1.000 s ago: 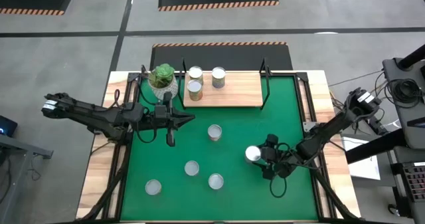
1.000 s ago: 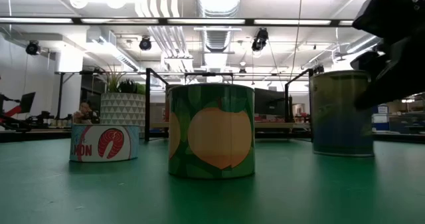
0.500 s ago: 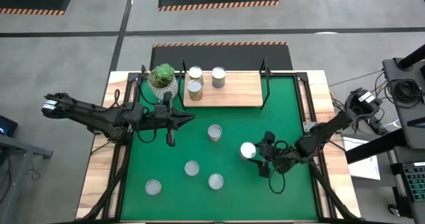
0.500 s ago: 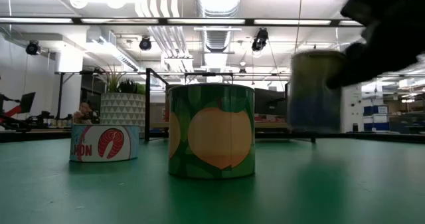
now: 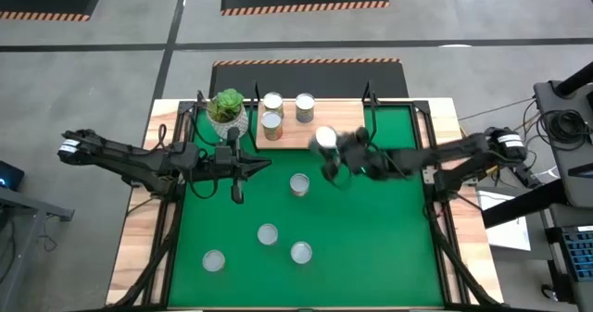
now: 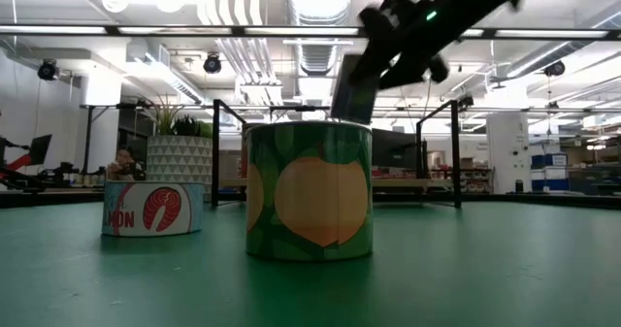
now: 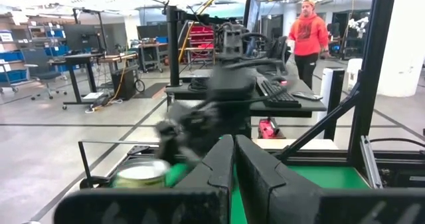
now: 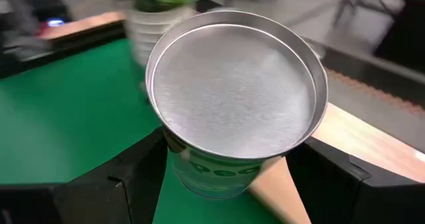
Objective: Pick and place cans onto a shelf
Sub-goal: Put the canned peas on the shelf
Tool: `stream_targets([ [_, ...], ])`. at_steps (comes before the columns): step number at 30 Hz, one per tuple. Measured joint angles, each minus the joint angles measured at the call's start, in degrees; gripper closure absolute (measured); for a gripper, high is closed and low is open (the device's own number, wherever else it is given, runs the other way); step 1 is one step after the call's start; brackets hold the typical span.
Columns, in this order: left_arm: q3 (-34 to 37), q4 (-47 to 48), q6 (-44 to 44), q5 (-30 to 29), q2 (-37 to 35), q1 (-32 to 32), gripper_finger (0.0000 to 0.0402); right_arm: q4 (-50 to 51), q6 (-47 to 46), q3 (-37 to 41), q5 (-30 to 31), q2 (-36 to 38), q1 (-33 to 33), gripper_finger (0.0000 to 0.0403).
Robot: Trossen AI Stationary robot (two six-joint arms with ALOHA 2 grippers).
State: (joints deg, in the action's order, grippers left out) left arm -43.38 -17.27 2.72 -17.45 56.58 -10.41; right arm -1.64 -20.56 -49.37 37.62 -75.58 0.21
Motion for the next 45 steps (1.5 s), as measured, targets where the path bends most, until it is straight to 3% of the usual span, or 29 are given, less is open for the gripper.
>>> stream_targets([
  [8,0.0,1.42,0.0,0.0,-0.21,-0.02,0.0402,5.77,-2.48,-9.16,-2.07,-11.53,-10.24,0.0134],
  [18,0.0,1.84,0.61,0.0,-0.31,-0.04,0.0402,8.84,-5.83,-15.68,-1.62,-21.08,-10.64,0.0131],
  [23,0.0,1.85,0.61,0.02,-0.31,-0.04,0.0402,8.75,-6.55,-16.85,-1.64,-22.87,-10.64,0.0105],
  [30,0.0,1.87,0.61,0.0,-0.31,-0.04,0.0402,9.01,-6.6,-16.8,-1.76,-21.77,-10.61,0.0053],
  [36,0.0,2.02,0.61,0.02,-0.37,-0.04,0.0402,15.75,-5.28,-16.76,-7.43,-14.9,-9.58,0.0047],
  [41,0.0,2.14,1.26,0.02,-0.41,-0.04,0.0402,23.53,1.29,-16.78,-13.2,-7.1,-10.06,0.0084],
  [45,0.0,2.14,1.27,0.02,-0.41,-0.04,0.0402,27.85,6.33,-16.78,-16.65,-3.84,-14.03,0.0165],
])
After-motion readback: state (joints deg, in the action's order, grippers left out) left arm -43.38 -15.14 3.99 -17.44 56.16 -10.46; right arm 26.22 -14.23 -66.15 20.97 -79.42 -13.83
